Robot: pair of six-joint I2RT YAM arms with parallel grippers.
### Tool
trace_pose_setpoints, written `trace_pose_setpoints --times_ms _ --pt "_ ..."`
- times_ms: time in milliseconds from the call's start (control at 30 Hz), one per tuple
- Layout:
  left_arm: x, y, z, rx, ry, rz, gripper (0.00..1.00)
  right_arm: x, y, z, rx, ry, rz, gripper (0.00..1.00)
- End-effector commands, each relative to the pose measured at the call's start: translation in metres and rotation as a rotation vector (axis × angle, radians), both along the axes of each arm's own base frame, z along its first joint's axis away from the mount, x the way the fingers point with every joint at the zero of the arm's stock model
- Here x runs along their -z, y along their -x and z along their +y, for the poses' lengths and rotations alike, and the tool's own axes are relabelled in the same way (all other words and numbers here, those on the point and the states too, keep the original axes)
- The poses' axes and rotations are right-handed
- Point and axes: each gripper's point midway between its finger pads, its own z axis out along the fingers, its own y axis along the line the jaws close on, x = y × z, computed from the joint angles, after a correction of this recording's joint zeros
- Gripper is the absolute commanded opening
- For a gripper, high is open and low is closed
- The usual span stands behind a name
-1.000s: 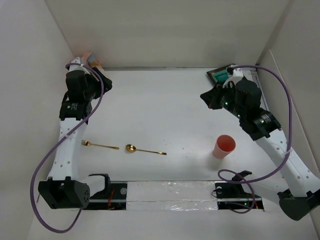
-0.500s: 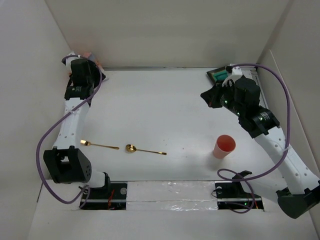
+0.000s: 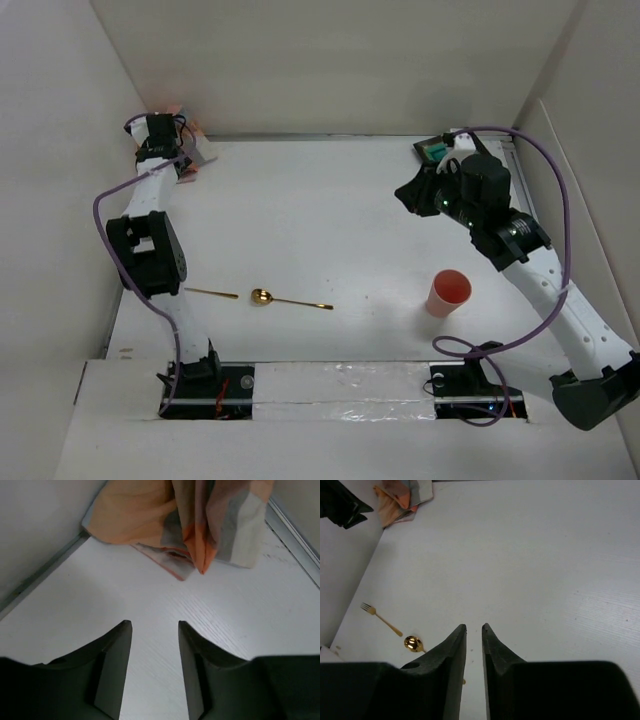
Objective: Set the dinner table for one person
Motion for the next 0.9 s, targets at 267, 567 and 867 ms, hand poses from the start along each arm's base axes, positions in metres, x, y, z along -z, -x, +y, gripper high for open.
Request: trace_pose_setpoints --times_ms 267,567,867 --pt "0.027 -0.086 0.031 0.019 -0.046 0.019 0.53 0.02 0.008 0.045 -0.18 -0.038 0.026 0.42" --pt "0.079 -0.136 0.009 0.11 0.004 -0.015 0.48 0.04 0.021 0.08 -0.276 0.004 0.111 0.43" --pt "0.033 -0.145 -0.138 0.463 -0.041 -0.09 0.0 0.042 0.013 0.087 -0.264 -0.008 0.1 0.39"
